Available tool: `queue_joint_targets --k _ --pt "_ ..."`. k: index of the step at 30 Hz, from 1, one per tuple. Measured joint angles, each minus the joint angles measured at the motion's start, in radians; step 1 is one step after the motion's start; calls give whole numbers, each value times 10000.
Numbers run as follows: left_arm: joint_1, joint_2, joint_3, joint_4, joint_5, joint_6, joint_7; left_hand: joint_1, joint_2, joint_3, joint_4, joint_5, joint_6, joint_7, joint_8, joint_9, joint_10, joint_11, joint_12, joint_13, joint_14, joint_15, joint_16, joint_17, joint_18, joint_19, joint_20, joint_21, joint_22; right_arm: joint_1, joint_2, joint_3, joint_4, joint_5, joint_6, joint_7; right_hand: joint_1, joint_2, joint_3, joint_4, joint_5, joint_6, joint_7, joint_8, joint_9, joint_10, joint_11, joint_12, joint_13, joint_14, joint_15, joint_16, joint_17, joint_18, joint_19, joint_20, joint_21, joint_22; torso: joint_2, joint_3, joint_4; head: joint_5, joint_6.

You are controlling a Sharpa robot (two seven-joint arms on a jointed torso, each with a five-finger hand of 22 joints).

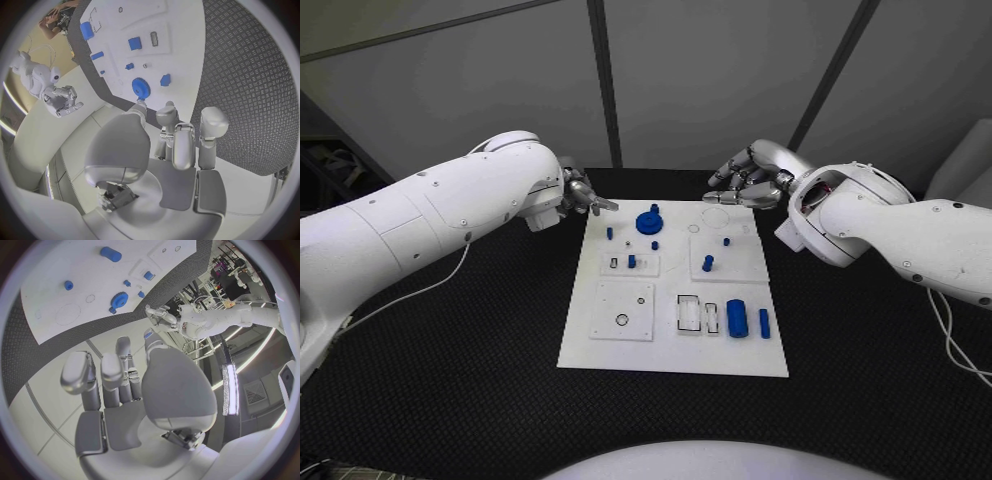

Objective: Assemble the parts on the task board

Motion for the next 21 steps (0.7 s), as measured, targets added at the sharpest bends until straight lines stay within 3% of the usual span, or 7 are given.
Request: queue_joint_targets --k 5,10,21 --pt "-3 169 -151 -340 -105 189 91 38 38 -84 0 0 160 -53 0 -35 0 0 0 -1 0 0 0 0 0 0 0 0 0 0 -2 0 28 7 -19 0 0 0 0 0 0 0 0 0 -1 0 0 0 -8 0 0 0 0 0 0 0 -38 0 50 0 -9 11 -11" --pt "-54 312 -250 -570 -174 325 156 90 91 -153 13 0 160 -53 0 -68 0 0 -166 -1 0 0 0 0 1 -45 -29 -77 -34 1 3 0 53 12 -29 0 1 0 0 0 0 0 0 0 -1 0 0 0 -8 0 0 0 0 0 0 0 -38 0 107 0 -20 -40 58" --pt "-92 503 -283 -777 -239 512 251 90 91 -220 27 0 160 -53 1 -90 0 0 -166 -2 0 0 -51 0 2 -73 -3 -77 -56 1 40 0 65 17 -33 0 1 -1 0 0 0 0 0 0 10 1 0 0 -7 0 0 0 1 0 0 0 -38 1 131 -5 -19 -27 -29"
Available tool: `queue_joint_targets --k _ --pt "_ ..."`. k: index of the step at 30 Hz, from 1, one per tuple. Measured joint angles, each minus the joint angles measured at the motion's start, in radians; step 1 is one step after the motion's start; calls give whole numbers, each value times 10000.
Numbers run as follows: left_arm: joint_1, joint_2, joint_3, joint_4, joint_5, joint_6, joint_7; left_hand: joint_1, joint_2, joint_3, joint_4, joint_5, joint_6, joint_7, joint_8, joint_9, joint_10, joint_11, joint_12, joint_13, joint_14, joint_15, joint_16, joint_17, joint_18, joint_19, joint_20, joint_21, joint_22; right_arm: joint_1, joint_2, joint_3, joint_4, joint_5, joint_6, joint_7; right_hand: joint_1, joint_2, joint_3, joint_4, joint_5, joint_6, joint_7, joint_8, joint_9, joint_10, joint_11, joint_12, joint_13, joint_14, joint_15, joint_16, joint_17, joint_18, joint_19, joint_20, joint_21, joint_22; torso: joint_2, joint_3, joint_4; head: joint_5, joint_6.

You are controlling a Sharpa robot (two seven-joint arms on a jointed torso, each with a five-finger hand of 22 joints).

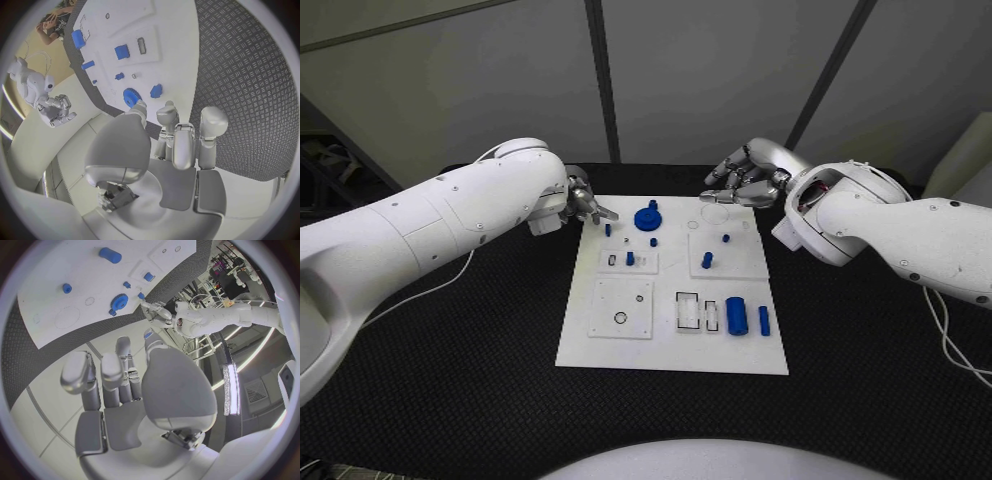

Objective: Assemble the parts on the task board

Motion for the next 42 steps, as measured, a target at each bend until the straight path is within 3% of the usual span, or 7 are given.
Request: queue_joint_targets --k 11,28,42 --pt "-15 14 -4 -7 -20 280 57 197 197 -55 -55 0 160 -19 0 -21 1 -1 0 0 0 0 0 0 0 0 0 -39 0 0 -3 1 -8 4 1 -6 0 0 0 0 0 0 0 0 -1 0 0 0 1 0 0 0 18 0 0 0 0 1 0 -1 0 10 -98" --pt "-61 129 -3 -45 -33 558 138 420 420 -111 -111 0 267 -53 71 -20 1 -1 0 7 0 0 0 0 0 1 0 -39 64 1 44 1 -29 7 4 -6 1 0 0 0 36 0 0 0 8 0 0 1 1 0 0 0 46 -1 0 0 0 22 -9 12 0 4 -117" --pt "-91 210 -3 -150 -38 574 178 739 735 -111 -304 0 267 -53 116 2 0 -1 0 5 0 0 0 0 0 1 1 -39 60 1 44 1 -21 8 9 -1 1 0 23 -23 35 0 0 0 7 0 0 1 2 0 0 0 57 -1 0 0 0 30 -8 12 -5 -13 -116"
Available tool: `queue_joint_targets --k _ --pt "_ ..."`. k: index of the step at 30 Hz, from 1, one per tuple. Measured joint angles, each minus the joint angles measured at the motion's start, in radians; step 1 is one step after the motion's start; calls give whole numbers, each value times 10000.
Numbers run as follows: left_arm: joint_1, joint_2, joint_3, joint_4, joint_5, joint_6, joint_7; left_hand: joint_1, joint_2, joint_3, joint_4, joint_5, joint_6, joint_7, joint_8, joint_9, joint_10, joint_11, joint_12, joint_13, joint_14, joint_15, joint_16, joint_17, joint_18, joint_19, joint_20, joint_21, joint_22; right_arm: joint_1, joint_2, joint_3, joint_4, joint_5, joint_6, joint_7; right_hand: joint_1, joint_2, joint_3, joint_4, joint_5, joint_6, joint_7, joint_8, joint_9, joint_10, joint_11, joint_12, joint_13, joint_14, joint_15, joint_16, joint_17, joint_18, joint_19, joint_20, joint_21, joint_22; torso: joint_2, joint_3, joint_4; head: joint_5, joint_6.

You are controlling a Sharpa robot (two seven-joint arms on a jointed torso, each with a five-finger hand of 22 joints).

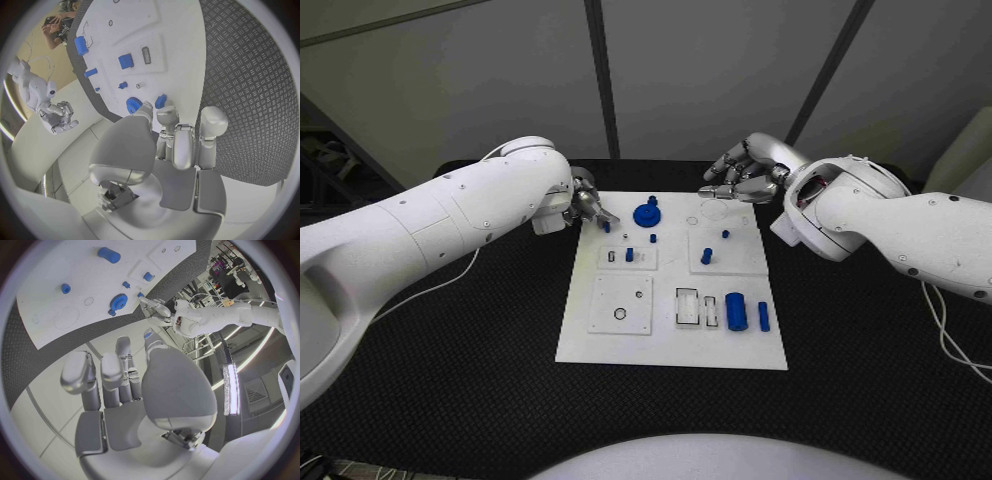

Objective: Assemble the parts on the task board

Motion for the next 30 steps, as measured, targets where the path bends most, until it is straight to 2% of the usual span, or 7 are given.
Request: queue_joint_targets --k 9,19,22,24,28,30 --pt "-2 30 1 -77 -56 4 0 291 189 43 -179 0 -1 0 0 11 0 0 -33 -1 0 0 0 0 -1 0 0 0 11 0 -10 0 10 0 8 0 0 0 0 0 0 0 0 0 0 0 0 0 1 0 0 0 -1 0 0 0 0 -1 6 0 -2 -12 -14" --pt "-1 91 7 -120 -122 53 -1 683 581 171 -531 0 36 -37 39 38 0 0 -98 -2 0 0 56 0 -1 38 -37 0 124 0 -5 0 14 1 29 0 0 0 0 0 0 0 0 0 10 0 0 0 1 0 0 0 -2 0 0 0 0 23 9 3 -1 -2 -58" --pt "3 100 10 -145 -129 64 2 826 717 225 -700 -1 36 -36 37 45 -36 -36 -98 -3 0 0 56 0 -2 38 -37 0 134 0 -3 0 14 1 37 0 0 0 0 1 0 0 0 0 9 0 0 0 1 0 0 0 -3 0 0 0 0 23 6 4 1 -1 -61" --pt "7 106 15 -162 -133 75 17 1035 724 279 -887 -2 17 -53 32 46 -27 -44 -98 -3 0 0 56 0 -1 38 -37 0 157 0 -3 0 14 1 41 0 0 0 0 0 0 0 0 0 9 0 0 0 8 0 0 0 7 0 0 0 0 34 4 3 5 19 -61" --pt "23 109 28 -173 -136 104 63 1336 909 435 -1266 15 -3 -73 32 50 7 -73 -98 -30 0 1 118 0 -1 75 -74 0 189 0 -3 0 14 2 49 -1 0 0 -1 1 0 0 0 0 9 0 0 0 13 0 0 0 15 0 0 0 0 34 3 3 5 59 -62" --pt "27 109 29 -174 -140 128 93 1506 919 545 -1495 371 -42 -106 0 4 6 -72 -153 -54 -1 3 119 0 -2 75 -74 0 207 0 -3 0 14 2 53 -1 0 0 -1 0 0 0 0 0 8 0 0 0 12 0 0 0 15 0 0 0 0 34 2 3 5 60 -72"
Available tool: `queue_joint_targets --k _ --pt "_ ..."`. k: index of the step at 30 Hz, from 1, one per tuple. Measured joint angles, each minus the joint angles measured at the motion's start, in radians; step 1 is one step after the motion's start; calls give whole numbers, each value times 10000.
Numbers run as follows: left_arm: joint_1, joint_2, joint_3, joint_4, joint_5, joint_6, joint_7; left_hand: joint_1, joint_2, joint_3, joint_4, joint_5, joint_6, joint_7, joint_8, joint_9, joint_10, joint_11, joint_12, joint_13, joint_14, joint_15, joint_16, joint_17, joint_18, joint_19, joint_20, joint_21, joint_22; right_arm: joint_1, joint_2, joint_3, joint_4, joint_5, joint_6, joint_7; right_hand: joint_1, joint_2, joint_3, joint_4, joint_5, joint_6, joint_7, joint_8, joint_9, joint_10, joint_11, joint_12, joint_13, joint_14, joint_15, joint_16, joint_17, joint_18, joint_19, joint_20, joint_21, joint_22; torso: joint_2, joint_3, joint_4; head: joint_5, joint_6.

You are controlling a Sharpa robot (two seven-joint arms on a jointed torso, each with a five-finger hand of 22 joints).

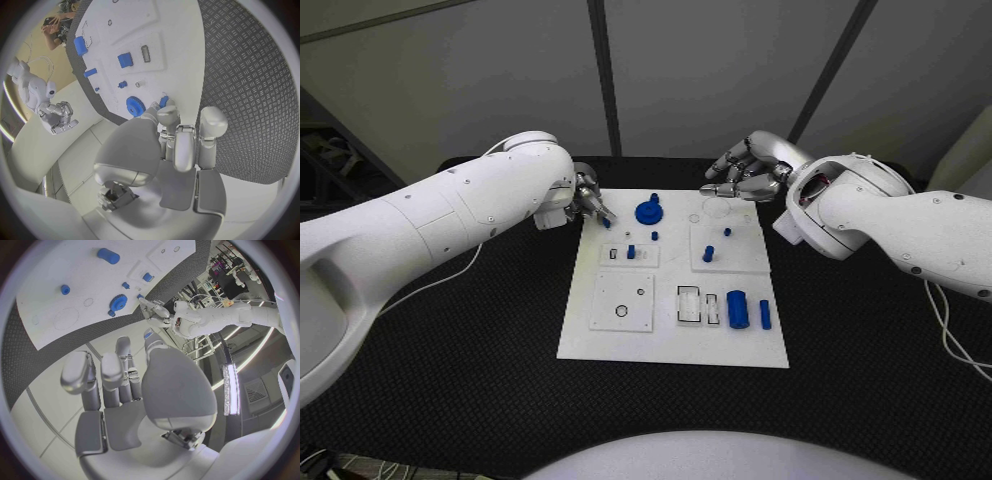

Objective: Assemble the parts on the task board

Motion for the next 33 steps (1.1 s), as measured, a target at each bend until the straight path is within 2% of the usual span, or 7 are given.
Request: queue_joint_targets --k 5,8,12,15,19,23,33 --pt "0 -15 2 8 5 35 55 250 41 53 -207 1077 -71 37 -39 -11 -3 4 -81 -94 4 -1 0 0 1 0 0 0 49 0 0 0 0 0 8 -1 0 0 0 0 0 0 0 0 -1 0 0 0 0 0 0 0 -1 0 0 0 0 -1 0 -4 3 0 -3" --pt "-6 -44 1 35 28 29 88 310 57 161 -99 472 -89 55 110 6 -4 5 -81 -156 5 -1 0 0 0 0 0 0 132 0 -1 0 -1 0 13 -1 0 0 0 0 0 0 0 0 -1 0 0 0 0 0 0 0 -1 0 0 0 0 -1 0 -4 5 -3 0" --pt "-30 -179 -8 187 98 -55 131 170 164 461 201 424 -71 111 272 8 -5 6 -20 -160 5 -1 0 0 -1 37 38 56 249 0 -5 0 -5 0 18 -2 0 0 0 0 0 0 0 0 -1 0 0 0 -1 0 0 0 -2 0 0 0 0 -1 -2 -4 9 -6 3" --pt "-61 -353 -23 394 195 -160 137 -561 -147 1131 193 1094 -72 112 491 594 -6 5 38 -160 5 -1 0 0 -1 91 -15 82 358 0 -10 0 -13 0 21 -2 0 0 0 0 0 0 0 0 -2 0 0 0 -1 0 0 0 -2 -1 0 0 0 -1 -6 -4 15 -12 10" --pt "-76 -690 -26 858 368 -365 137 -1057 -427 1900 -164 1348 -72 112 576 891 -6 5 88 -161 6 -1 -1 0 -1 91 -15 97 432 0 -17 0 -20 1 27 -3 0 0 0 0 0 0 0 0 -2 0 0 0 -1 0 0 0 -2 0 0 0 0 -2 -13 -6 27 0 15" --pt "-67 -1089 -20 1540 611 -647 137 -1424 -644 2338 -302 1934 -46 86 695 1115 -5 6 415 -74 6 -2 51 0 0 179 -33 156 524 0 -28 0 -34 2 33 -4 0 0 0 0 0 0 0 0 -2 0 0 0 -1 0 0 0 -3 0 0 0 0 -2 -22 -5 39 11 55" --pt "-125 -2088 -18 3275 1093 -1421 70 -1624 -766 2620 -419 2084 -45 85 768 1247 -5 6 939 56 1 -73 93 0 0 215 -70 215 635 0 -55 -1 -58 10 49 -7 0 0 0 0 0 0 0 0 -3 0 0 0 -2 0 0 0 -4 0 0 0 0 -3 -42 -4 69 87 67"
